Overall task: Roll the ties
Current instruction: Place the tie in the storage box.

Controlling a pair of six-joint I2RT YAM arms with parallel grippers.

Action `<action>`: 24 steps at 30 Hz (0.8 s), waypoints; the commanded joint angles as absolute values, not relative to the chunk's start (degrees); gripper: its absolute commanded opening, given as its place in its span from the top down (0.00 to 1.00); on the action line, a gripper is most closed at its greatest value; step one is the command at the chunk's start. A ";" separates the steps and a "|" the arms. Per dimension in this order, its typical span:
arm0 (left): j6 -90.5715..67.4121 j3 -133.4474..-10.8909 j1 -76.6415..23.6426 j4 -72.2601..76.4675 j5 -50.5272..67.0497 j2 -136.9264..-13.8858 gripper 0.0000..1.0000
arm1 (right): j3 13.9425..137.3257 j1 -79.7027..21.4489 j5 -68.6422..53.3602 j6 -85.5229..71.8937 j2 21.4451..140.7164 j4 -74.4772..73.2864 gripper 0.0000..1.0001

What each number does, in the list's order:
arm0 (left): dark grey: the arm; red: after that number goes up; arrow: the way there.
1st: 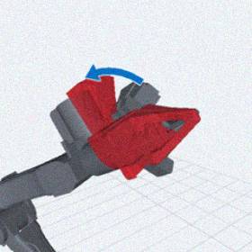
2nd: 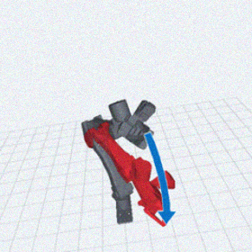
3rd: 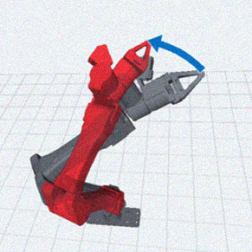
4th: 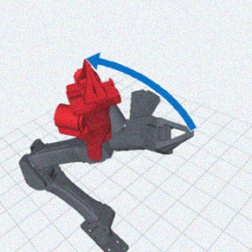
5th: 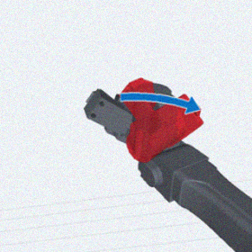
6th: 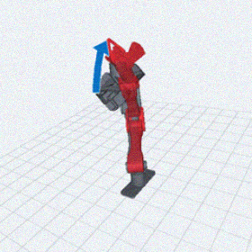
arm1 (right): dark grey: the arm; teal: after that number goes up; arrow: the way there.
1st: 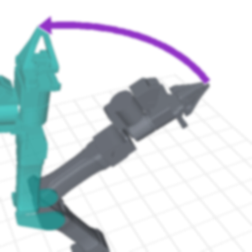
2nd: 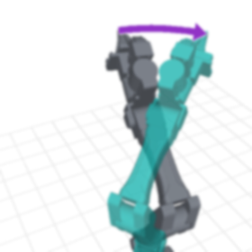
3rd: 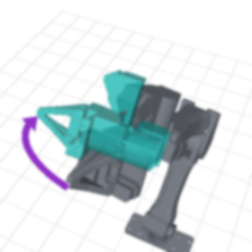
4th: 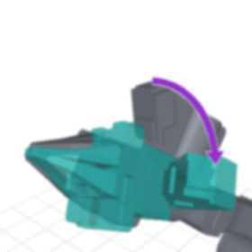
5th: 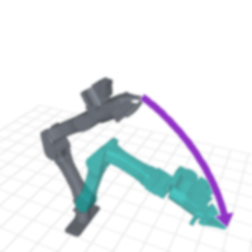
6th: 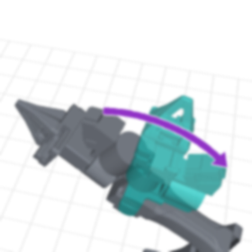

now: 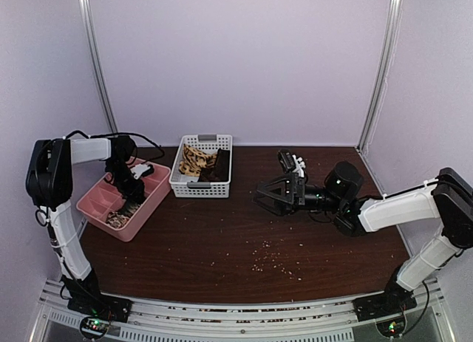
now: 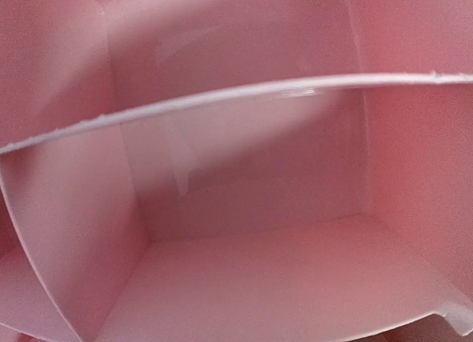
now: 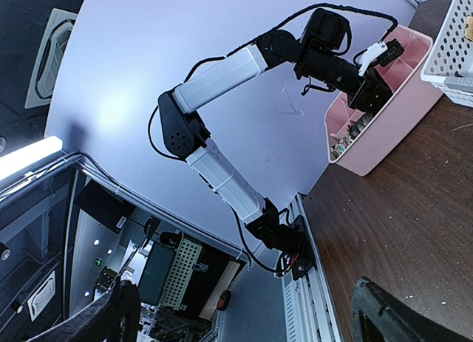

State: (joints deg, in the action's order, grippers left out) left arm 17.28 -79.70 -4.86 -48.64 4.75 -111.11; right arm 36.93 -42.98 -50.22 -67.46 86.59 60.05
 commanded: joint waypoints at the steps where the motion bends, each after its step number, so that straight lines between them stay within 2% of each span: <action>1: 16.14 -82.80 -5.57 -48.06 4.08 -113.02 0.70 | 37.87 -42.72 -50.81 -67.24 85.99 61.44 0.00; 5: 14.95 -83.33 -5.55 -48.44 6.68 -110.36 0.46 | 37.87 -42.72 -50.80 -67.53 85.83 61.71 0.00; 7: 14.59 -84.04 -5.60 -48.94 7.25 -109.85 0.38 | 37.81 -42.74 -50.80 -67.85 85.57 62.02 0.00; 16: 13.51 -86.19 -5.95 -52.35 5.62 -106.94 0.35 | 36.91 -42.71 -50.45 -67.57 84.18 61.41 0.01; 24: 13.36 -85.14 -6.70 -53.09 5.52 -106.85 0.23 | 37.07 -42.76 -50.71 -67.68 84.30 61.52 0.00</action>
State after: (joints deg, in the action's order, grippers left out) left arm 13.87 -84.23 -5.87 -52.58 5.54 -107.92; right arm 36.93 -42.98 -50.22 -67.61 85.43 59.92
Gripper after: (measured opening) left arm 0.760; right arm 0.995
